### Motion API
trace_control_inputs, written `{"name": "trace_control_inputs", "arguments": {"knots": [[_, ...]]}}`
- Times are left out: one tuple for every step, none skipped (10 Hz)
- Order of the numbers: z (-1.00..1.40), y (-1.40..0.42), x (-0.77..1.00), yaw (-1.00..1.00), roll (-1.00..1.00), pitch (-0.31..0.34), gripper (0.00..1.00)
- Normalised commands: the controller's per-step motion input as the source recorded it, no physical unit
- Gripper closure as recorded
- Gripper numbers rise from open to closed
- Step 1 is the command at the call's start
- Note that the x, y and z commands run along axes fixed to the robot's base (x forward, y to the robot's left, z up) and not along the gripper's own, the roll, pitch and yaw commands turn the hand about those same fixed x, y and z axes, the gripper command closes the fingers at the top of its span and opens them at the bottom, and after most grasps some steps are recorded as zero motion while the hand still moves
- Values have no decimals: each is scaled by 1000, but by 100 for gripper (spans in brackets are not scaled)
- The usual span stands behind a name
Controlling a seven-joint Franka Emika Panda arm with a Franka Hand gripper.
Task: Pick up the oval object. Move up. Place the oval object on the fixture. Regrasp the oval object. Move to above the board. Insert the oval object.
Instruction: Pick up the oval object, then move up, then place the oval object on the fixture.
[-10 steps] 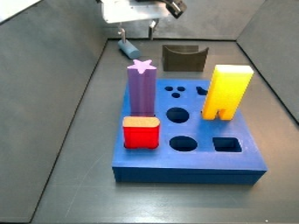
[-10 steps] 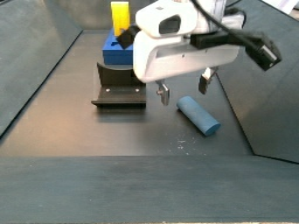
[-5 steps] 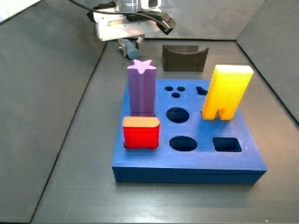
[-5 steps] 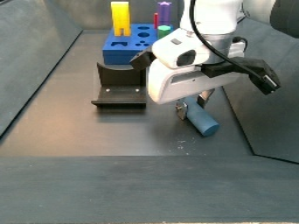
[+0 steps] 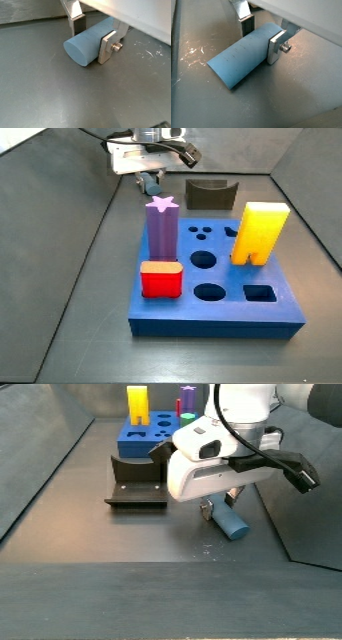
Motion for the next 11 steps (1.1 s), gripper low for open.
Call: {"name": "trace_control_inputs", "arguments": {"knots": [[0, 0, 0, 0, 0, 0, 100], [0, 0, 0, 0, 0, 0, 100], [0, 0, 0, 0, 0, 0, 100], [0, 0, 0, 0, 0, 0, 100], [833, 0, 0, 0, 0, 0, 100], [815, -39, 14, 28, -7, 5, 100], [719, -34, -5, 25, 0, 43, 100], [200, -2, -22, -9, 94, 117, 100], [1000, 0, 0, 0, 0, 0, 100], [1000, -4, 19, 21, 14, -25, 100], [1000, -3, 5, 15, 26, 11, 100]]}}
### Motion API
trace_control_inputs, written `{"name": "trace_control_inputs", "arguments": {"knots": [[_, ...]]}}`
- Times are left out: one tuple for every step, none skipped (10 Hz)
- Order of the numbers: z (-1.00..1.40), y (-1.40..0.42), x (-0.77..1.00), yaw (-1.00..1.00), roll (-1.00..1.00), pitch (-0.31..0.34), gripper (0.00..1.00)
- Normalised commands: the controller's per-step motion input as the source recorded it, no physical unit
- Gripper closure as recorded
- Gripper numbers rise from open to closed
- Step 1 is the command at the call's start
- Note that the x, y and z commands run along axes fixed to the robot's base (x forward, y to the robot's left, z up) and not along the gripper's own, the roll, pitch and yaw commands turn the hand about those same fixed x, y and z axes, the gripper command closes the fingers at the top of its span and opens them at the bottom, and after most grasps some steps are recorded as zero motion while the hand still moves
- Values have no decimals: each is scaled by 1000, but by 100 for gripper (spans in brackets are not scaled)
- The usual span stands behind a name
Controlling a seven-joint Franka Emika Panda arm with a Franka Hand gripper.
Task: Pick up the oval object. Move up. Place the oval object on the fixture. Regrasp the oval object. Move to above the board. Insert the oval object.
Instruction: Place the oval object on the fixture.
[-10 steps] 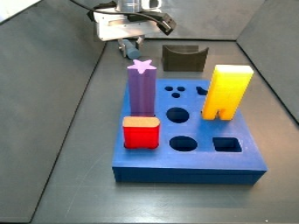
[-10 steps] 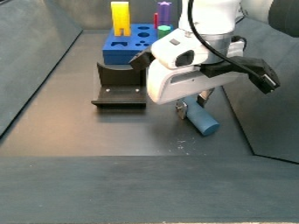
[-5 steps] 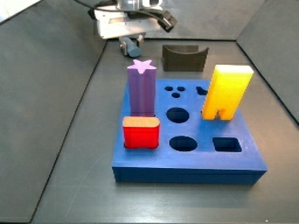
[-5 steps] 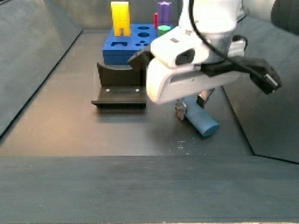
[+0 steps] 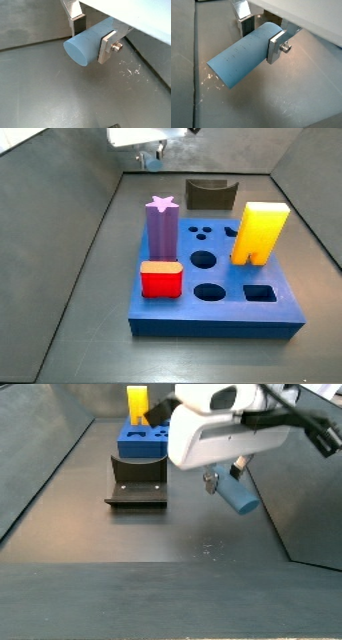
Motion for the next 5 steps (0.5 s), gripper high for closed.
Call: {"name": "trace_control_inputs", "arguments": {"knots": [[1000, -1, -4, -5, 65, 69, 100], [1000, 1, -9, -11, 85, 85, 100], [1000, 1, -16, -3, 108, 98, 100], [1000, -4, -22, 16, 120, 104, 100], [1000, -1, -25, 26, 125, 105, 100]]}}
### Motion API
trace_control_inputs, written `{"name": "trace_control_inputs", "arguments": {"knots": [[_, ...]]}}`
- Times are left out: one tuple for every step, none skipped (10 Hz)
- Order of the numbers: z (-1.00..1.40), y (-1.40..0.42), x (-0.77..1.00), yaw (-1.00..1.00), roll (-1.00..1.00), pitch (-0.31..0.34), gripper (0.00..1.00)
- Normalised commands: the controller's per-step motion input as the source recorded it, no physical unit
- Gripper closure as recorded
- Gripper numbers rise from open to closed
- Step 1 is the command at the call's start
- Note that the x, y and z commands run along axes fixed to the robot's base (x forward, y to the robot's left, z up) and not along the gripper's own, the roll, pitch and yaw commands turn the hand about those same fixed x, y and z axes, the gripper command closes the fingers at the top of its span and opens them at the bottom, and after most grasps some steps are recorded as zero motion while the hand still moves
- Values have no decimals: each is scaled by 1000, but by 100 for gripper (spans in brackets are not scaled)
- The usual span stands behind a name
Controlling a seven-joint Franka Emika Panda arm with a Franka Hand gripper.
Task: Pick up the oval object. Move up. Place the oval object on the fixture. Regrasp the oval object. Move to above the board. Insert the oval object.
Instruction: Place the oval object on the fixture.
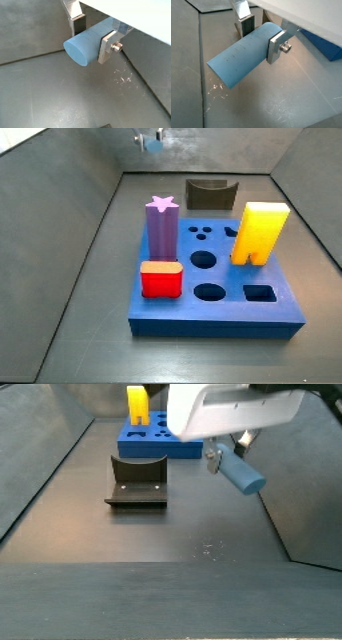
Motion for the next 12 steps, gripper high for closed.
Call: {"name": "trace_control_inputs", "arguments": {"knots": [[868, -3, -19, 29, 118, 101, 100], [748, 1, -16, 28, 110, 100, 100], [539, 1, -8, 28, 97, 102, 100], [407, 4, -4, 29, 99, 106, 100], [304, -944, 1000, -1000, 9, 66, 100], [232, -942, 1000, -1000, 5, 71, 100], [206, -893, 1000, -1000, 3, 91, 100], [191, -755, 1000, -1000, -3, 136, 100], [155, -621, 1000, -769, -19, 211, 100], [123, -476, 1000, -390, -17, 214, 100], [97, -348, 1000, 77, -26, 155, 100], [64, -202, 1000, 171, -20, 142, 100]]}}
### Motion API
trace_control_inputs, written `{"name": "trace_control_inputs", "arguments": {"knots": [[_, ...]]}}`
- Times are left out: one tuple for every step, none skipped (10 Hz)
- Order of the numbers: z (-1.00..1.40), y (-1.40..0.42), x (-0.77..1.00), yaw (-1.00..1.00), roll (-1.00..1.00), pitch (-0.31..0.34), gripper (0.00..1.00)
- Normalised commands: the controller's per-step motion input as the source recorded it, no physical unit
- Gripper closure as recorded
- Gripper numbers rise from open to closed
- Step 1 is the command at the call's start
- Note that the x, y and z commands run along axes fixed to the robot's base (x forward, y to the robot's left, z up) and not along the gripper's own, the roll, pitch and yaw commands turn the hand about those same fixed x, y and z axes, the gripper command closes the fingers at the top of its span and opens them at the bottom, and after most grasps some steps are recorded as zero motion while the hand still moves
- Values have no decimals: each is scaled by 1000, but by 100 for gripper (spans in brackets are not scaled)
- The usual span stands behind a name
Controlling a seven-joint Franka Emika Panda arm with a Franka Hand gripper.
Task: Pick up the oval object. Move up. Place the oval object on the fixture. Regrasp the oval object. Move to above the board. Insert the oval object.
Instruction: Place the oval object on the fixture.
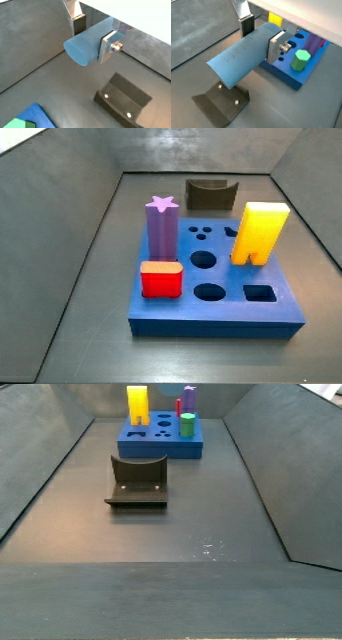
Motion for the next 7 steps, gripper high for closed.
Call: {"name": "trace_control_inputs", "arguments": {"knots": [[44, -167, 1000, 149, -19, 133, 100], [40, -150, 1000, 123, -17, 135, 100], [22, -42, 721, 40, -15, 168, 100], [13, 1, 639, 17, -12, 181, 100], [14, 5, 565, 12, -13, 183, 100], [10, 3, 473, 11, -15, 176, 100], [6, 3, 400, 10, -17, 171, 100]]}}
